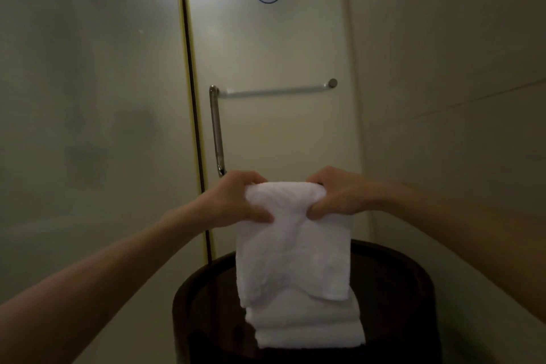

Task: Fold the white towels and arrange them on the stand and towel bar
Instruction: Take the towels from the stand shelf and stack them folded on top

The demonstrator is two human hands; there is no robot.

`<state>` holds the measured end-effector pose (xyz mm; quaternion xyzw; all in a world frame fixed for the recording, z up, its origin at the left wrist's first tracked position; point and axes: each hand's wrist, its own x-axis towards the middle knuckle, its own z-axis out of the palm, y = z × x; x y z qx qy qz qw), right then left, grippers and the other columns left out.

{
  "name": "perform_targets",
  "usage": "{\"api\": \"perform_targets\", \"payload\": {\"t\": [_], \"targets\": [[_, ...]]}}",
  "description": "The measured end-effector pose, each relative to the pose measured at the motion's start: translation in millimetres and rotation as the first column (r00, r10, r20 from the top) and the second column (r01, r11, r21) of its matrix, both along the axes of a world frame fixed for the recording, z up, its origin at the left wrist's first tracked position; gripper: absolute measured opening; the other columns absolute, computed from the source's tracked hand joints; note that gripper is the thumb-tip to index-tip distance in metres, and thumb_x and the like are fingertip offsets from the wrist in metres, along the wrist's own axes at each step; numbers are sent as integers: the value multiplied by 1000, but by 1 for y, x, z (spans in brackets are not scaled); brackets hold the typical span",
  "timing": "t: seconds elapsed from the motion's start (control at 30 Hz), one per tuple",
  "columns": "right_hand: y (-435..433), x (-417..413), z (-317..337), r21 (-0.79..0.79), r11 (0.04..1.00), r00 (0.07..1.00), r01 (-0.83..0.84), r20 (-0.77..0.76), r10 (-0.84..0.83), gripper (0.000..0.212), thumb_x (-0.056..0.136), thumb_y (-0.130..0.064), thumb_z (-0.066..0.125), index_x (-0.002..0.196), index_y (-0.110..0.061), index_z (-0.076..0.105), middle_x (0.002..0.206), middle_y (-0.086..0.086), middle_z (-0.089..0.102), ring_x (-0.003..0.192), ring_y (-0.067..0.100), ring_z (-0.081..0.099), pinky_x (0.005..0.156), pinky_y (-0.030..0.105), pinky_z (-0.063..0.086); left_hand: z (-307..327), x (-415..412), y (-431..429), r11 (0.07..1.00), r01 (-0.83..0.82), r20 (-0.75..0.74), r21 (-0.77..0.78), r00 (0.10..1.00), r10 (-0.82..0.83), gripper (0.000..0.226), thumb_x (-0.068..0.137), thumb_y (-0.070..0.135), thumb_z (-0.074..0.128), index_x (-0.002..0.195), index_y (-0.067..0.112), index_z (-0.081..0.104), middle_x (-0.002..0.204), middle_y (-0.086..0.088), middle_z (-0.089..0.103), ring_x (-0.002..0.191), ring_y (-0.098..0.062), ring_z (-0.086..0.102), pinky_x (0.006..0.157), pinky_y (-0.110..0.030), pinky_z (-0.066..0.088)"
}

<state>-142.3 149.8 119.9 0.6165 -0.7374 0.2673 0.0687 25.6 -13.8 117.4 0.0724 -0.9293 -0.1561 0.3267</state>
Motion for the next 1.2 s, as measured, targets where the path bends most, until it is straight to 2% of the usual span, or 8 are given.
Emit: {"api": "perform_targets", "payload": {"t": [0.1,0.3,0.4,0.5,0.63,0.8,1.0,1.2], "targets": [[-14,-14,4,-26,999,999,40,-23,-40,17,71,-18,76,78,-24,63,75,-8,61,77,15,59,59,25,41,5,-13,-10,991,-57,10,-120,998,58,45,60,18,88,101,17,68,91,5,65,83,-12,62,64,-19,47],[-40,-35,-5,-257,938,933,233,-211,-290,37,74,-19,68,109,-19,57,106,7,64,96,29,60,71,31,45,-14,-50,-19,950,-222,-224,-220,959,172,36,70,12,77,100,20,58,96,4,55,86,-15,54,69,-23,42],[-46,-38,-29,-320,908,855,270,-353,-379,35,77,-18,62,111,-18,53,108,7,62,94,29,59,72,31,38,-40,-62,-27,933,-223,-179,-281,968,178,39,75,10,72,94,27,43,98,8,42,84,-11,44,64,-14,31],[-48,-35,-65,-266,920,816,289,-434,-381,34,79,-18,61,111,-18,49,112,6,58,97,28,57,80,33,38,-70,-62,-34,931,-169,-54,-323,986,160,39,77,9,66,93,29,36,98,4,48,85,-15,46,59,-16,28],[-36,-27,-112,-154,955,830,255,-472,-297,38,78,-23,60,113,-20,47,115,2,57,104,25,56,85,34,36,-101,-48,-34,901,-115,89,-419,982,166,35,76,19,67,104,18,46,113,-5,62,97,-28,57,74,-33,44],[-16,-22,-137,-110,979,891,171,-408,-202,43,80,-30,59,121,-21,49,121,1,59,107,23,56,89,32,37,-126,-29,-27,916,-14,220,-402,969,111,53,77,46,55,123,29,37,115,-2,64,97,-25,61,72,-28,44],[3,-16,-140,-31,993,904,117,-410,-119,60,79,-40,50,135,-18,45,131,5,55,116,23,52,98,34,40,-128,-19,-15,902,13,296,-431,947,128,74,85,66,39,148,30,25,152,-3,35,138,-20,35,111,-35,34],[9,-9,-144,61,993,908,103,-412,-69,69,91,-44,46,149,-12,28,152,9,36,136,24,36,111,36,30,-129,-32,-2,897,17,338,-442,929,149,62,95,58,25,151,33,14,158,0,19,146,-16,16,118,-35,18]]}}
